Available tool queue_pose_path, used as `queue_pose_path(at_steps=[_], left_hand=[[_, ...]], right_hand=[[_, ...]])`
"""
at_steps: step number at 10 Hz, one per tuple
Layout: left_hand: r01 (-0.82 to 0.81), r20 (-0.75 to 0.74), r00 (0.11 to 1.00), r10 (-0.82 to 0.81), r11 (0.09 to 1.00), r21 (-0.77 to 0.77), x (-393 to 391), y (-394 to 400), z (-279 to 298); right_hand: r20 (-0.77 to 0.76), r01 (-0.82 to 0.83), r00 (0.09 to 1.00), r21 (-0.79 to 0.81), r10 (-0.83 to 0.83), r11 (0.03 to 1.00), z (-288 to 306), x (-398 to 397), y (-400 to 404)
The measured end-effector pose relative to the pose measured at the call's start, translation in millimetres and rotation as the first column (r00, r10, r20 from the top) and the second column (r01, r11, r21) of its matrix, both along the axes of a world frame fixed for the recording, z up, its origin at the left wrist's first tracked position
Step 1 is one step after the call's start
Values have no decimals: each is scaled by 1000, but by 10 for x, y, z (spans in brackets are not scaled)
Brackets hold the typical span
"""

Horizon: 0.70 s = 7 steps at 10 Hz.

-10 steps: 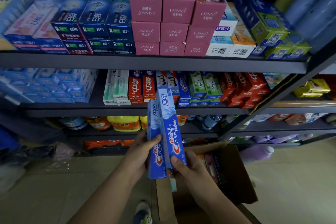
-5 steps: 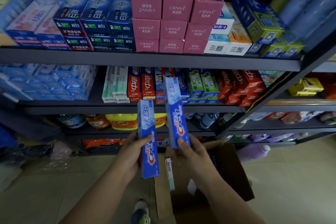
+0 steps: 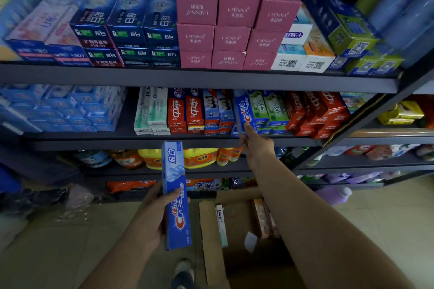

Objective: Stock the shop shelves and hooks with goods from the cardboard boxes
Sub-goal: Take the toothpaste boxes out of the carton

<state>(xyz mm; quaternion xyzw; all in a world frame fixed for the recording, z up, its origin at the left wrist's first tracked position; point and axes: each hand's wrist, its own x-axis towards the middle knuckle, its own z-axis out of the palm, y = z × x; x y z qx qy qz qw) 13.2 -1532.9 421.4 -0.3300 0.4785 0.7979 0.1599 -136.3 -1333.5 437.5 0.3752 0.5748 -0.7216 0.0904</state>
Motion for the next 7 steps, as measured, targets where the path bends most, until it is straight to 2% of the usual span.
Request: queue_pose_path(at_steps=[1,4,5,6,7], left_hand=[[-6,3,1000,6,1000,-2,16,-64,-21],[12,7,1000,-12,1000,3,-22,-115,-39],[15,11,1000,-15,1000,13,-42,-112,-39],[9,2,1000,-9,1000,30,-75,-78,-17],[-16,-7,1000,16,997,80,-134,-16,13]], right_hand=[[-33,46,998,-41,-47,998,-81,-91,-5],[-33,17,999,-33,-18,999,-4,-242,-45],[-69,31,997,-102,-38,994,73,-248,-83],[-47,-22,999,-52,19,998,118,-254,-57],[63,-248,969,238,240,939,174,-78,-139]])
